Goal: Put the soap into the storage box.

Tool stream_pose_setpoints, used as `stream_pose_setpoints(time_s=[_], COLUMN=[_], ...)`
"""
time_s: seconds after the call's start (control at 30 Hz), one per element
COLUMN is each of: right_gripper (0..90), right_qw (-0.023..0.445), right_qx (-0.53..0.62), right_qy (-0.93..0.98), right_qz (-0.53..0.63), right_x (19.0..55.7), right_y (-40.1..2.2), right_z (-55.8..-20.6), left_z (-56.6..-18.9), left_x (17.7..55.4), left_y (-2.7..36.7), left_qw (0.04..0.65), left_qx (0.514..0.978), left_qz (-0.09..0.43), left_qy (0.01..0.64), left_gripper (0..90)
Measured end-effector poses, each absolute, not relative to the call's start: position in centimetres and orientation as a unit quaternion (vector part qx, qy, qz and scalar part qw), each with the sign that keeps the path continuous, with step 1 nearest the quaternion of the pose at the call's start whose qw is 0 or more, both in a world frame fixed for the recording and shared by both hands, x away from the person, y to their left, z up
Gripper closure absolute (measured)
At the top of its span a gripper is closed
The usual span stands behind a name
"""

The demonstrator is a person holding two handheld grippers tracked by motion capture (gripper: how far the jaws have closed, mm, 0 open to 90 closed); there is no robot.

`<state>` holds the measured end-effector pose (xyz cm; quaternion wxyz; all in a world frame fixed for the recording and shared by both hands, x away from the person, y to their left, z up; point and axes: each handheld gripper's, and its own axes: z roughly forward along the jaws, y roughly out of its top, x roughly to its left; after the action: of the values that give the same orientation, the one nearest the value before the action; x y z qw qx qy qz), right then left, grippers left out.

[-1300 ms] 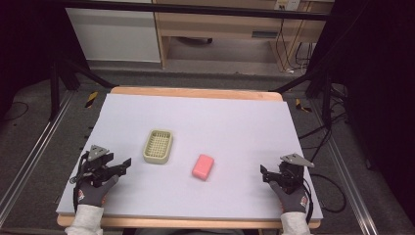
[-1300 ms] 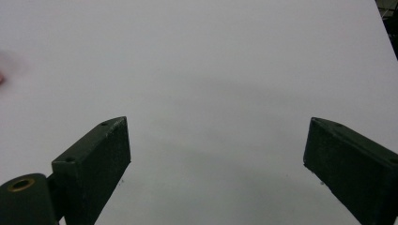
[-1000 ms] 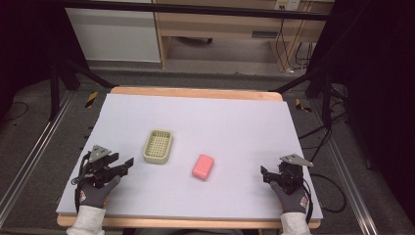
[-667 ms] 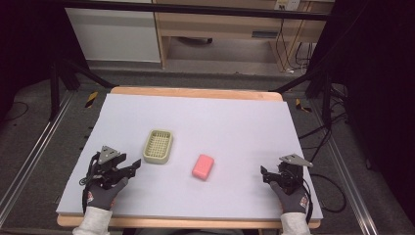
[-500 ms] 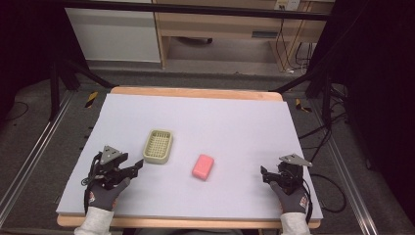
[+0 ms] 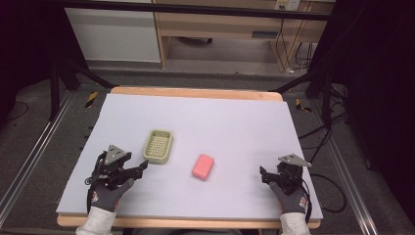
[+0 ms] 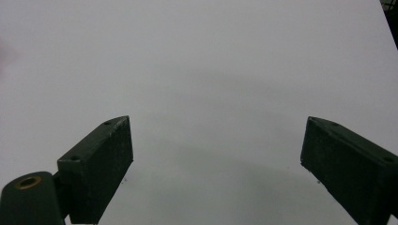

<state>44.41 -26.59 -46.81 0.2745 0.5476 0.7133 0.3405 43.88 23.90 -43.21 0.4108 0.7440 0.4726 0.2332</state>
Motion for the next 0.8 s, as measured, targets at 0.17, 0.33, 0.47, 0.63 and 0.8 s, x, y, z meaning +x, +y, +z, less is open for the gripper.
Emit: stream_pose_setpoints(time_s=[0.17,0.33,0.47,0.63,0.8], right_gripper=[9.7,9.5,9.4,9.4,9.4], right_qw=[0.277,0.277,0.278,0.28,0.281], right_qx=[0.547,0.55,0.548,0.549,0.548], right_qy=[0.711,0.71,0.71,0.708,0.706], right_qz=[0.344,0.343,0.344,0.345,0.349], right_x=[44.3,44.3,44.3,44.3,44.2], right_y=[-26.6,-26.7,-26.7,-26.7,-26.6], right_z=[-46.8,-46.8,-46.7,-46.6,-46.5], left_z=[-42.9,-42.4,-41.9,-41.5,-41.1], left_x=[43.9,44.0,44.4,44.7,44.9], left_y=[23.6,23.1,22.7,22.1,21.1], left_qw=[0.412,0.413,0.414,0.417,0.422], left_qx=[0.743,0.747,0.75,0.751,0.753], left_qz=[0.233,0.234,0.231,0.231,0.228], left_qy=[0.472,0.466,0.462,0.457,0.451], left_gripper=[29.0,28.9,29.0,29.0,28.9])
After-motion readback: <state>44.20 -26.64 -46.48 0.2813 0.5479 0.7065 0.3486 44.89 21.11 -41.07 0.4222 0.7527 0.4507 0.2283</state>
